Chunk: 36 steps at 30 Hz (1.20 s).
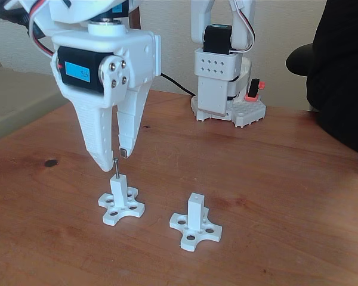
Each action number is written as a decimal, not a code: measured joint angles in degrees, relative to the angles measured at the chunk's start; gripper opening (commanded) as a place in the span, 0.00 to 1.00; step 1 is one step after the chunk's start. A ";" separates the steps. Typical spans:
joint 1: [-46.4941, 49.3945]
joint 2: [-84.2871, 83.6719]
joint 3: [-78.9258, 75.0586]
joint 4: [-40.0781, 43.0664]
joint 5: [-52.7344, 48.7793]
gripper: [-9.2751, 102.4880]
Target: Grab the screw and set it in the hole.
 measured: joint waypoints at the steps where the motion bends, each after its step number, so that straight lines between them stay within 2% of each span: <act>1: 0.00 -0.44 0.00 0.00 0.00 0.17; 36: 0.62 -3.60 0.00 0.00 0.62 0.16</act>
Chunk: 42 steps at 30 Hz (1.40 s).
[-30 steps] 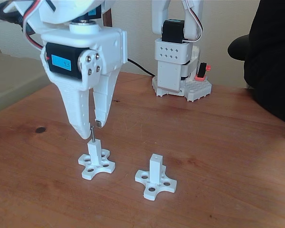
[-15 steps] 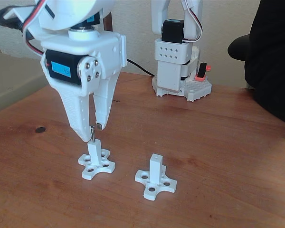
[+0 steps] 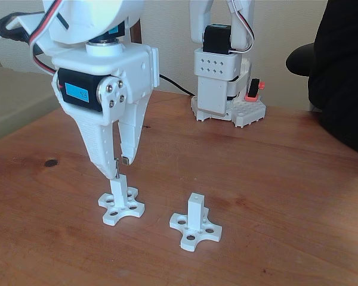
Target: Grab the screw and set it in the hole.
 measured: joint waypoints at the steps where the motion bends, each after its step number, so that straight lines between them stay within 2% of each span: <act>1: 0.00 0.00 0.00 0.00 0.00 0.16; 42: -0.53 -0.09 -0.88 -1.41 0.79 0.12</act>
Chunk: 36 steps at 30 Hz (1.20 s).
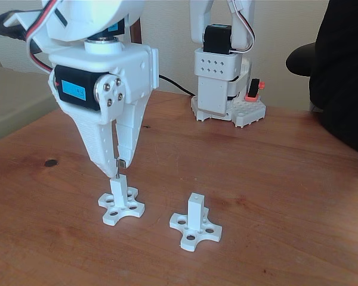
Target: Grab the screw and set it in the hole.
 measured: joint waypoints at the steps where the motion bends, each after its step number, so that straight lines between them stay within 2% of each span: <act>1: 0.00 -0.26 0.00 0.00 0.00 0.11; 26: 0.00 -1.05 -1.05 -1.05 0.00 0.09; 31: 0.00 -1.05 -1.05 -1.05 0.00 0.05; 36: 0.00 -1.05 -1.05 -1.05 0.00 0.04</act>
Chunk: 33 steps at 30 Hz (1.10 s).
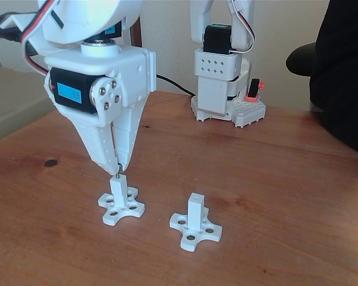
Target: Grab the screw and set it in the hole.
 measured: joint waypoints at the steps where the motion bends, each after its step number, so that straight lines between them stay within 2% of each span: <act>1: 0.00 0.00 0.00 0.00 0.00 0.04; 10: 0.00 0.00 -1.67 0.09 0.00 0.04; 21: -0.35 0.00 -2.90 4.22 0.00 0.04; 33: -8.70 5.71 -2.90 7.38 3.08 0.04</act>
